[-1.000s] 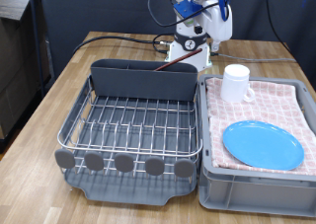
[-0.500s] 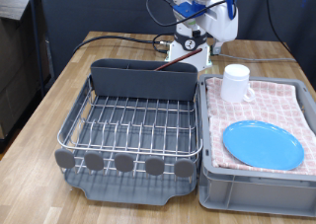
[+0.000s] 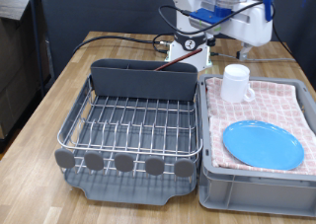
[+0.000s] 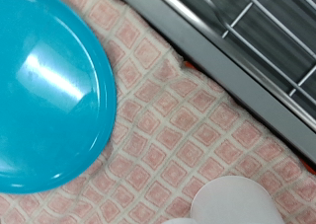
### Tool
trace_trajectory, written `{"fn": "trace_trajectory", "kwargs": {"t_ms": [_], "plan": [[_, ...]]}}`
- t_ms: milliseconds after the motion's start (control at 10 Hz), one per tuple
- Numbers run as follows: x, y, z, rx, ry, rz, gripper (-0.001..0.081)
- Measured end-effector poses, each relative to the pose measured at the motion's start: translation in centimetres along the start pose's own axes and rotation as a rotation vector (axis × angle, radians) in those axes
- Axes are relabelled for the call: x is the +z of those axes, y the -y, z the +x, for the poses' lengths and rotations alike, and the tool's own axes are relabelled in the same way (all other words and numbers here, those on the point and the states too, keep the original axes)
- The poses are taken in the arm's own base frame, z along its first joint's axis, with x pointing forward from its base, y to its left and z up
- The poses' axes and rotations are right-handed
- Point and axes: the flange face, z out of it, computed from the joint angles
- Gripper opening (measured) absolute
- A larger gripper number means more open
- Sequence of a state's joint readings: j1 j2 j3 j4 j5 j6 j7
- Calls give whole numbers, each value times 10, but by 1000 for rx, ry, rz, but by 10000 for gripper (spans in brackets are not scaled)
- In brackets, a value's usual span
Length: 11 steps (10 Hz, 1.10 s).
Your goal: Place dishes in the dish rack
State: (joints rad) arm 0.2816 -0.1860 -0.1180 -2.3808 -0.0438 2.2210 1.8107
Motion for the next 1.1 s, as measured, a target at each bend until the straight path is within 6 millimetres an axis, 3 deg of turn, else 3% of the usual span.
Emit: {"fn": "trace_trajectory", "kwargs": {"t_ms": [300, 600, 800, 1100], "plan": [[-3, 19, -29, -45, -18, -6, 803], [0, 29, -37, -10, -2, 56, 803], [18, 35, -33, -13, 48, 147, 803], [61, 36, -21, -12, 130, 189, 803]]}}
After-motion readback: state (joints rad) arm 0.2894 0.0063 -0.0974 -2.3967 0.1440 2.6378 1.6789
